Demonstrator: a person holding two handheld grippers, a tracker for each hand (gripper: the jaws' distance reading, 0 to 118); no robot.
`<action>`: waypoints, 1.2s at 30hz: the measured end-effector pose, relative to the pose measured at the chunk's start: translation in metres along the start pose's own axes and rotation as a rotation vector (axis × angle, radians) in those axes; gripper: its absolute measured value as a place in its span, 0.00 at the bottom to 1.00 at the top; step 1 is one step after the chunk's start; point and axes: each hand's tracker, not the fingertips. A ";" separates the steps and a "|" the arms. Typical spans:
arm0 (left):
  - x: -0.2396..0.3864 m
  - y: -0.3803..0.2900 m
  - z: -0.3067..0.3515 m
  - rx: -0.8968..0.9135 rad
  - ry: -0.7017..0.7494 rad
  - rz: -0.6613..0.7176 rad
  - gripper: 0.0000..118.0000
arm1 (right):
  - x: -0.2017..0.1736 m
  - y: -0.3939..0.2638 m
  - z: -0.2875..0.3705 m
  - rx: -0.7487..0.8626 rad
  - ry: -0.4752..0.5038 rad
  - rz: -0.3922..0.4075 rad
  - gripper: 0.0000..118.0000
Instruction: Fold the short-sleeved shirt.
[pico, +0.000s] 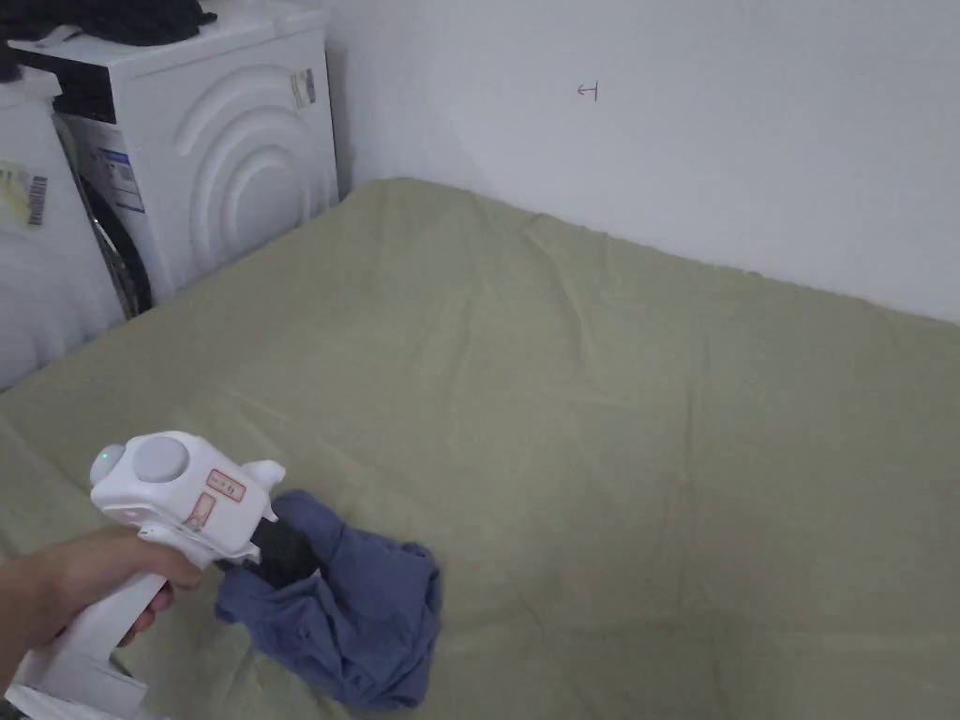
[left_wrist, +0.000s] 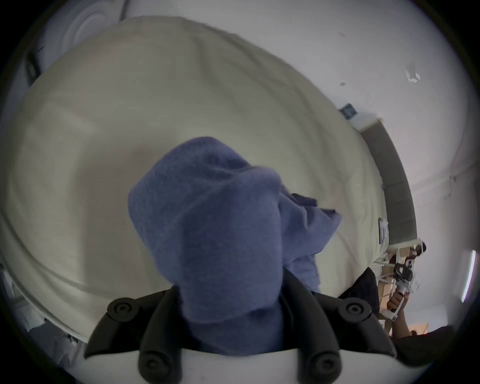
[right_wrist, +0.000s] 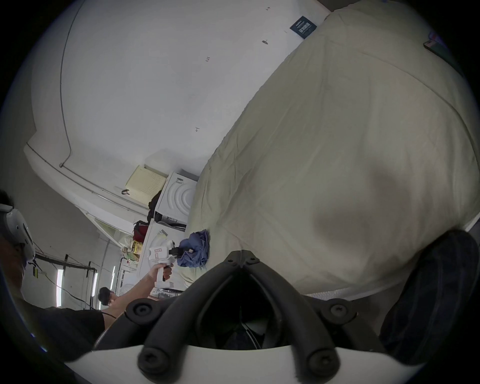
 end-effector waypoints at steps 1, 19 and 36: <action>-0.004 -0.001 -0.002 0.000 0.002 -0.001 0.51 | -0.003 -0.001 -0.002 0.000 0.000 -0.001 0.01; 0.063 -0.102 0.134 0.509 0.642 0.058 0.02 | -0.060 0.030 0.011 0.081 -0.349 0.298 0.01; 0.472 -0.276 0.208 1.529 0.271 -0.663 0.01 | -0.261 0.094 0.152 0.822 -0.429 1.063 0.01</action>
